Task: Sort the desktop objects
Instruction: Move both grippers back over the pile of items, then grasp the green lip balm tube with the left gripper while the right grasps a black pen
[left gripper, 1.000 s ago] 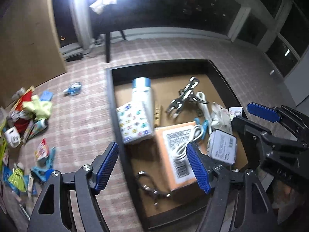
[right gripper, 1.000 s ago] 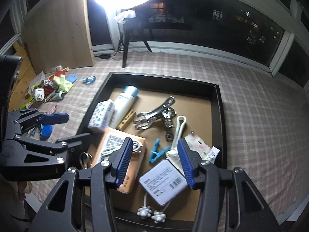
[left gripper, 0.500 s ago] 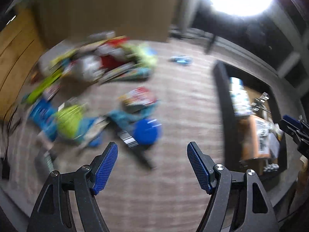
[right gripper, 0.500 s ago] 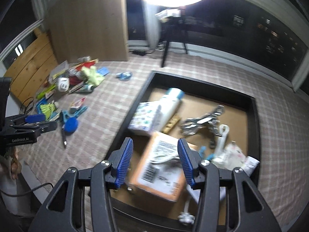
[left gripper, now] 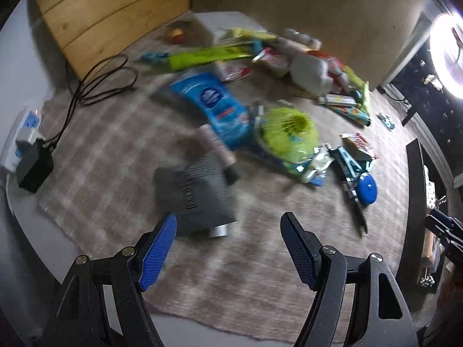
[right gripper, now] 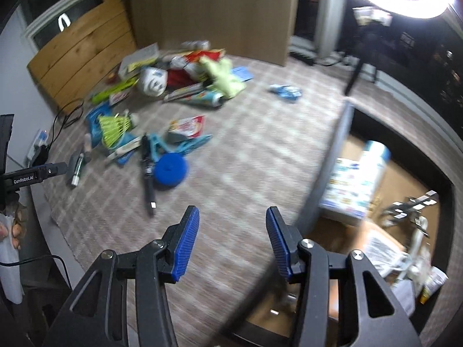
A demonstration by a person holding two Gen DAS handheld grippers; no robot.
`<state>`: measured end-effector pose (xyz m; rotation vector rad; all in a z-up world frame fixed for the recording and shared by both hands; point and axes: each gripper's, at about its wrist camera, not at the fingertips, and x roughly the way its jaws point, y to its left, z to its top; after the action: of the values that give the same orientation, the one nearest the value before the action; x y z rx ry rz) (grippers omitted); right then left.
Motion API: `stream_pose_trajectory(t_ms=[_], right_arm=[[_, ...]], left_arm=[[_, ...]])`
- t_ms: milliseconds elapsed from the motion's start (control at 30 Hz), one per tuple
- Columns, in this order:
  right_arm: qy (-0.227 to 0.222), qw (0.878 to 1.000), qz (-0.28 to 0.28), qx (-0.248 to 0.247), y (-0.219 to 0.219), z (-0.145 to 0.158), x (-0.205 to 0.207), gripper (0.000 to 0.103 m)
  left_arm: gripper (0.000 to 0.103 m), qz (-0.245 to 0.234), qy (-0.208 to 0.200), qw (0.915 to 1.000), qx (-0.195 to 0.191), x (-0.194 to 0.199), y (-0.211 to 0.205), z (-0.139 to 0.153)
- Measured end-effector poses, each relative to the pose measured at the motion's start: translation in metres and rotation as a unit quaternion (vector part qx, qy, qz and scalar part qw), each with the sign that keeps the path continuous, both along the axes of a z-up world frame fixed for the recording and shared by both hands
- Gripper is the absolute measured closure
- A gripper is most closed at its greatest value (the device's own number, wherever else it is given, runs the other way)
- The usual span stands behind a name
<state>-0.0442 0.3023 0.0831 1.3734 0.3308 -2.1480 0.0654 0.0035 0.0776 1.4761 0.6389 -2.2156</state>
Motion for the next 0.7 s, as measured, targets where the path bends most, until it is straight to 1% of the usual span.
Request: stream_pose_trajectory(t_ms=[67, 133, 167, 233, 333, 367, 433, 500, 700], right_arm=[[-0.016, 1.000, 0.016, -0.006, -0.019, -0.008, 0.003, 0.056], [-0.032, 0.999, 0.033, -0.008, -0.038, -0.017, 0.007, 0.057], [-0.036, 0.999, 0.038, -0.008, -0.045, -0.020, 0.009, 0.058], [-0.046, 0.998, 0.050, -0.004, -0.063, -0.028, 0.010, 0.068], [-0.055, 0.997, 0.060, 0.003, -0.082, -0.038, 0.010, 0.070], [-0.057, 0.996, 0.062, 0.005, -0.086, -0.040, 0.010, 0.071], [-0.064, 0.996, 0.065, 0.009, -0.095, -0.046, 0.008, 0.075], [-0.071, 0.995, 0.067, 0.010, -0.101, -0.050, 0.006, 0.076], [-0.104, 0.992, 0.064, 0.008, -0.114, -0.065, -0.002, 0.077]], left_arm=[[0.031, 0.001, -0.003, 1.0000, 0.006, 0.005, -0.005, -0.005], [0.034, 0.001, -0.004, 0.9999, 0.012, 0.010, -0.006, -0.008], [0.034, -0.001, 0.001, 0.9998, 0.019, 0.013, -0.004, -0.009], [0.035, -0.013, 0.006, 0.9994, 0.030, 0.014, 0.001, -0.013], [0.041, -0.027, -0.007, 0.9990, 0.034, 0.013, 0.008, -0.024], [0.043, -0.028, -0.012, 0.9990, 0.033, 0.011, 0.007, -0.027], [0.044, -0.024, -0.020, 0.9991, 0.029, 0.009, 0.004, -0.035], [0.044, -0.015, -0.024, 0.9990, 0.034, 0.007, -0.003, -0.042], [0.044, -0.004, -0.012, 0.9994, 0.031, -0.001, -0.013, -0.047]])
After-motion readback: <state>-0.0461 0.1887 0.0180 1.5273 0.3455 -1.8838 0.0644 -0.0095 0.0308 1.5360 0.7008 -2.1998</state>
